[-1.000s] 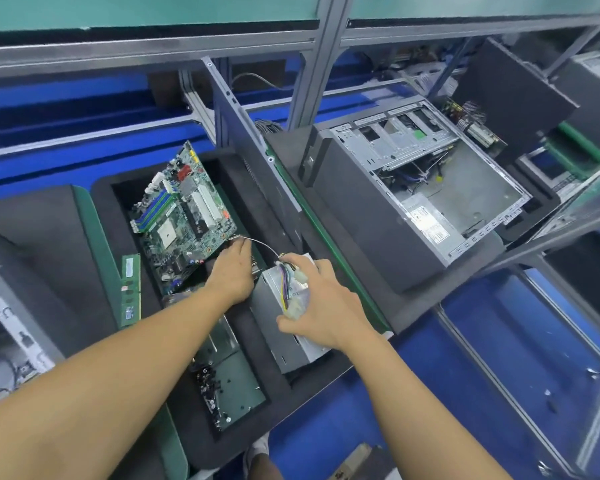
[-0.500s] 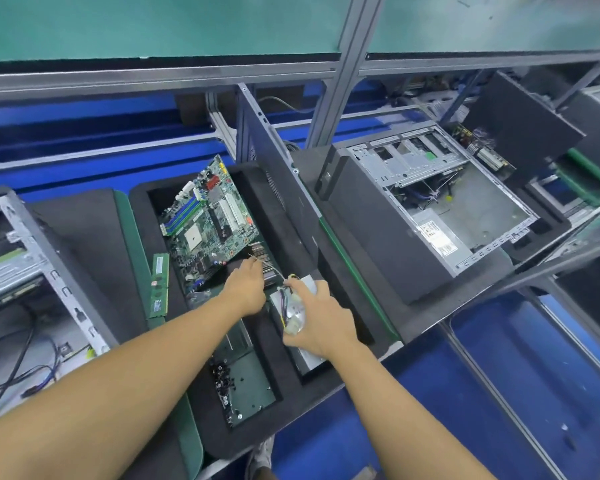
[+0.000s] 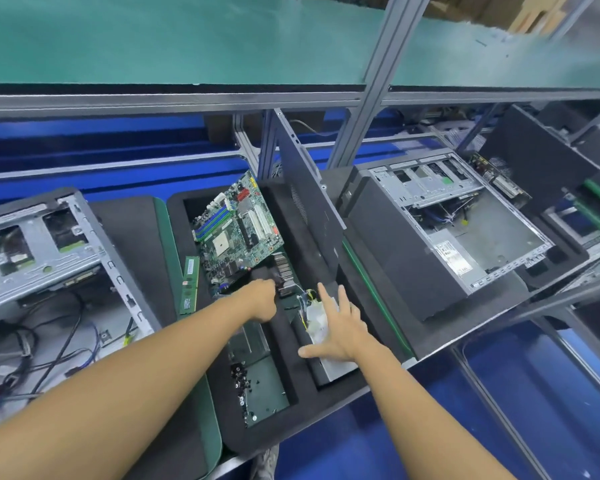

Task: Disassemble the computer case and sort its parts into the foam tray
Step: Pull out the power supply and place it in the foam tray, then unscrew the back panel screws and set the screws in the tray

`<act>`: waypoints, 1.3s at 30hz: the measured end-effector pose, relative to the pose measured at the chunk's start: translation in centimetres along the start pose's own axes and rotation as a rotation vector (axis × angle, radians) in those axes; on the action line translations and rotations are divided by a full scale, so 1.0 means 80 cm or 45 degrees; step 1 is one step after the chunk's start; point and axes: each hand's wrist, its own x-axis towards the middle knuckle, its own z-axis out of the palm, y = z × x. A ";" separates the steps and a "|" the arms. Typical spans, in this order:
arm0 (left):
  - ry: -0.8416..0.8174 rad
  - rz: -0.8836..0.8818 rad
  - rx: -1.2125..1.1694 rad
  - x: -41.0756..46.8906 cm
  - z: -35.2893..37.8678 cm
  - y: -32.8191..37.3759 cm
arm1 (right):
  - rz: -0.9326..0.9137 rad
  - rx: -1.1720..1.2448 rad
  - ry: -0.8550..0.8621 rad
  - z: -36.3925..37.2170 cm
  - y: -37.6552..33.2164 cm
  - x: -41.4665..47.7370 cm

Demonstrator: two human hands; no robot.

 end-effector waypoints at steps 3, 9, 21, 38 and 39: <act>0.108 0.082 -0.093 -0.030 -0.023 -0.008 | -0.177 -0.012 0.131 -0.040 -0.045 -0.013; 0.441 0.206 -0.306 -0.108 -0.064 -0.052 | -0.525 0.106 0.214 -0.033 -0.153 -0.038; 0.923 -0.277 -0.515 -0.271 -0.029 -0.241 | -0.473 0.117 -0.130 0.057 -0.243 -0.004; 0.618 -0.693 -0.397 -0.389 0.096 -0.294 | -1.204 -0.257 -0.196 0.023 -0.413 -0.056; 0.638 -0.675 -0.435 -0.394 0.100 -0.294 | -1.144 -0.475 -0.303 0.038 -0.425 -0.056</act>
